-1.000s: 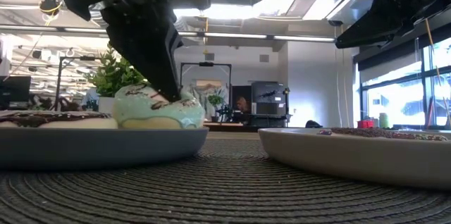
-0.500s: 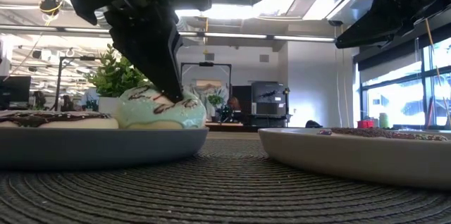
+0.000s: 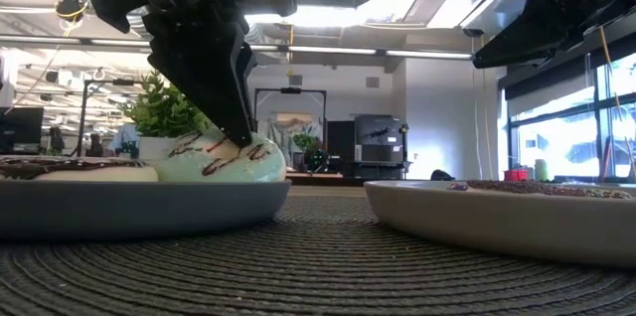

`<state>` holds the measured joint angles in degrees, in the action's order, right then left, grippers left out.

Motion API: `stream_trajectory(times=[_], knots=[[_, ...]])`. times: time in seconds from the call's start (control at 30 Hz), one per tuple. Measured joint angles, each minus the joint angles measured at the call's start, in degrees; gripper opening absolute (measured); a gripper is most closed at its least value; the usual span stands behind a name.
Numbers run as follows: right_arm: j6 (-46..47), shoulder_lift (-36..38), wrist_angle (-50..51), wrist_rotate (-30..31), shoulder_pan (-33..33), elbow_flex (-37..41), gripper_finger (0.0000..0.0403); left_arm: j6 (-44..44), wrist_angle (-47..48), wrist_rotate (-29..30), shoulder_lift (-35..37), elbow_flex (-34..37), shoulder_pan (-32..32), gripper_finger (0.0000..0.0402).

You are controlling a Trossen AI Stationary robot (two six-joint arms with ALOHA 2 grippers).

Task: Pick & Place donuts
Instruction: Put the large green donut on the dark gray plate

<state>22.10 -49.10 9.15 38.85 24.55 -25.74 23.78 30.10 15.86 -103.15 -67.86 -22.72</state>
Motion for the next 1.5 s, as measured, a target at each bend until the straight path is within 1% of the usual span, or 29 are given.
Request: stream_trajectory(times=[0.23,0.43,0.53,0.8,0.97,1.07,1.2,1.33,1.5], knots=[[0.0,0.0,0.0,0.0,0.0,0.0,0.0116,0.2,0.1,0.1,0.0,0.0,0.0,0.0150],[0.0,0.0,0.0,0.0,0.0,0.0,0.0117,0.5,1.8,0.1,0.0,0.0,0.0,0.0166],[0.0,0.0,0.0,0.0,0.0,0.0,0.0116,0.9,1.9,1.3,0.0,0.0,0.0,0.0168],[0.0,0.0,0.0,0.0,0.0,0.0,0.0116,1.1,1.9,1.0,0.1,0.0,0.8,0.0165],[0.0,0.0,0.0,0.0,0.0,0.0,0.0117,1.4,2.1,1.2,1.8,0.0,1.1,0.0166],[0.0,0.0,0.0,0.0,0.0,0.0,0.0116,3.0,3.5,1.1,3.8,0.0,1.1,0.0168],[-0.1,0.0,0.0,0.0,0.0,0.0,0.0116,6.7,5.6,-0.6,5.5,0.0,0.4,0.0167],[-0.1,0.0,0.0,0.0,0.0,0.0,0.0116,8.7,5.7,-1.0,4.9,0.0,-0.6,0.0164],[-0.1,0.0,0.0,0.0,0.0,0.0,0.0116,10.0,5.9,-0.9,2.0,0.0,-0.6,0.0167]])
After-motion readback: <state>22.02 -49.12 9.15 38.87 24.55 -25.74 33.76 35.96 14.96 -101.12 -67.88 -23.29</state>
